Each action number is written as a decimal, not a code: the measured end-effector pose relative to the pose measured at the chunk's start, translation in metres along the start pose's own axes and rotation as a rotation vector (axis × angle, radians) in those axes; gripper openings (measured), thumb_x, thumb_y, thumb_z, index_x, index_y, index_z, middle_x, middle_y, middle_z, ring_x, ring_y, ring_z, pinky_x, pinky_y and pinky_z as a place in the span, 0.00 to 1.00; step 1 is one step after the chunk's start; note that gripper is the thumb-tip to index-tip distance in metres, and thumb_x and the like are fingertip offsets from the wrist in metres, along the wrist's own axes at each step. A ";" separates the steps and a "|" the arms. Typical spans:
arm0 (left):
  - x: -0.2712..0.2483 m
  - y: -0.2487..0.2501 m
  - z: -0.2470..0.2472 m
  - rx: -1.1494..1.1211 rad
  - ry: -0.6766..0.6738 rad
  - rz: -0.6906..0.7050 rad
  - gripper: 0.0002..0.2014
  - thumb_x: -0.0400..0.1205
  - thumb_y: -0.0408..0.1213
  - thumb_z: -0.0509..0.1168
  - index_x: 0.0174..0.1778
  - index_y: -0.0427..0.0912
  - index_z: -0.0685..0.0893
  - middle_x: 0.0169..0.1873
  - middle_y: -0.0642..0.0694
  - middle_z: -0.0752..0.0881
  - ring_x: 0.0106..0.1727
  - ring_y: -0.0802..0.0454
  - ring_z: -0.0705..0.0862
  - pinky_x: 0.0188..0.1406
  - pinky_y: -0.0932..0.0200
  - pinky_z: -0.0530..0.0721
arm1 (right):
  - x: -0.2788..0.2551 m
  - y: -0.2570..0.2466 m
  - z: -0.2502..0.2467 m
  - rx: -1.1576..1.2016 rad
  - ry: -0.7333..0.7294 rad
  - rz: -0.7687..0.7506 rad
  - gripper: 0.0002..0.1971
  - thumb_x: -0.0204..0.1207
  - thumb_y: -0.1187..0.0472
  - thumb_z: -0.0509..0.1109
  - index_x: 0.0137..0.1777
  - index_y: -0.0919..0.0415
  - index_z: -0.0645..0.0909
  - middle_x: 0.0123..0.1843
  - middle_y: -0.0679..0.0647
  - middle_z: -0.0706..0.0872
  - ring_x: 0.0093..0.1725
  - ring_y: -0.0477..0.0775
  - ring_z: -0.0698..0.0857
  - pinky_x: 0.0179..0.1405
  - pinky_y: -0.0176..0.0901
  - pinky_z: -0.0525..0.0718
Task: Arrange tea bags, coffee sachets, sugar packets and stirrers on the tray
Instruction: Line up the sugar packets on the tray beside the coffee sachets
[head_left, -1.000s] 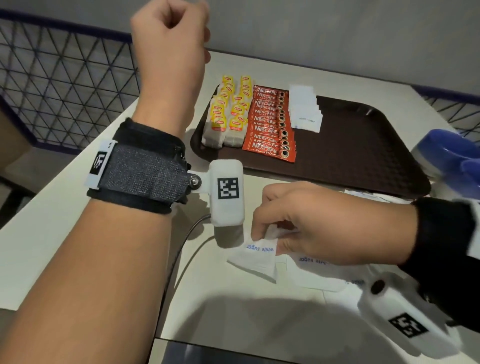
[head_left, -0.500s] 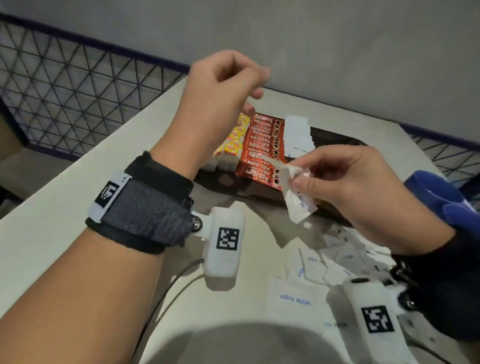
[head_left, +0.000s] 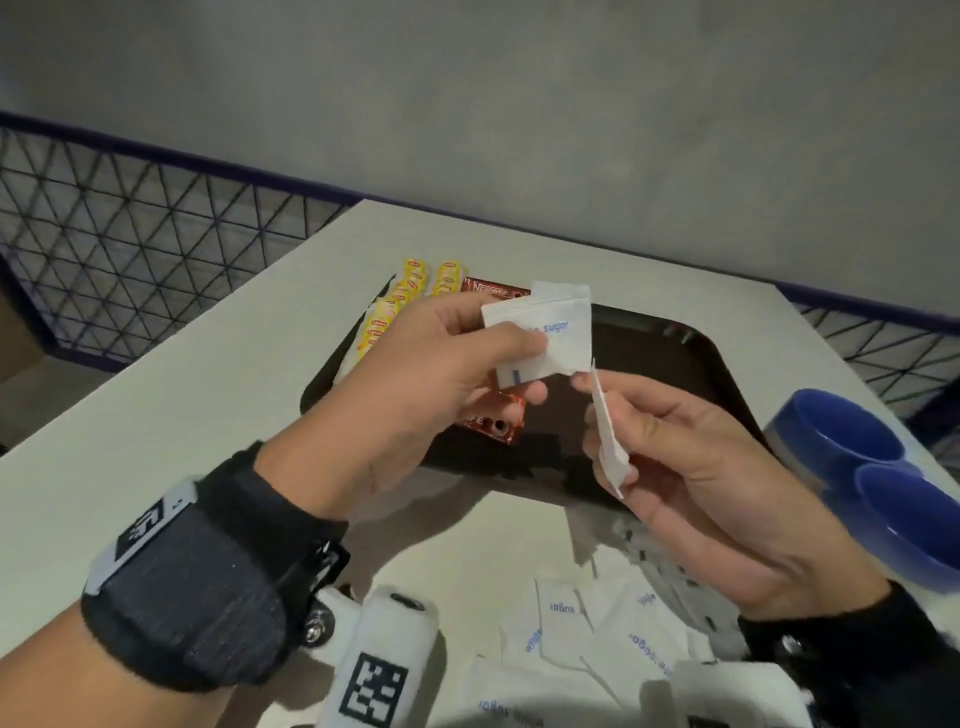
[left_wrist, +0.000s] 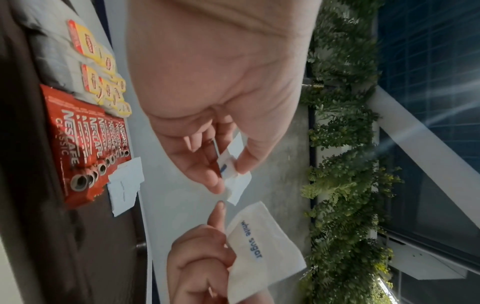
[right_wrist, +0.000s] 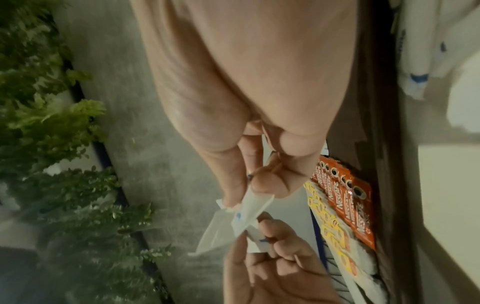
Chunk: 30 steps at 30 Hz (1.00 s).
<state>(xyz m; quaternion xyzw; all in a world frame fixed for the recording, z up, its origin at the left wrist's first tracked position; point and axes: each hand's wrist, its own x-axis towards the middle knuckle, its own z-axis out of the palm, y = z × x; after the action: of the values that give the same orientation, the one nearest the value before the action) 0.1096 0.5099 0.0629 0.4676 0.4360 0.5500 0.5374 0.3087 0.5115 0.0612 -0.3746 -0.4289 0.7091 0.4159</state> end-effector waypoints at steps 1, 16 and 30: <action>0.000 0.000 0.001 -0.036 0.010 -0.008 0.13 0.84 0.29 0.70 0.64 0.36 0.88 0.47 0.39 0.93 0.35 0.49 0.90 0.30 0.62 0.85 | -0.002 -0.003 0.000 0.041 0.008 -0.008 0.15 0.66 0.62 0.75 0.52 0.65 0.93 0.37 0.55 0.87 0.36 0.48 0.77 0.33 0.33 0.80; -0.008 -0.004 0.016 0.063 -0.004 -0.032 0.17 0.80 0.18 0.66 0.62 0.39 0.81 0.28 0.37 0.88 0.24 0.46 0.83 0.21 0.60 0.77 | -0.003 0.004 0.002 -0.063 0.234 -0.228 0.08 0.79 0.65 0.74 0.52 0.70 0.81 0.40 0.66 0.83 0.32 0.54 0.84 0.30 0.40 0.87; -0.008 -0.010 0.017 0.188 -0.004 0.073 0.07 0.80 0.26 0.74 0.46 0.41 0.95 0.30 0.51 0.90 0.31 0.53 0.86 0.30 0.64 0.80 | -0.017 0.006 0.007 -0.424 0.472 -0.825 0.06 0.76 0.65 0.79 0.47 0.56 0.84 0.41 0.55 0.90 0.37 0.52 0.91 0.33 0.33 0.89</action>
<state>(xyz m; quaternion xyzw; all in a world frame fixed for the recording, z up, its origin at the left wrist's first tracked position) 0.1277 0.5022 0.0556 0.5325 0.4673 0.5249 0.4718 0.3076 0.4921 0.0611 -0.4001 -0.5698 0.2801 0.6609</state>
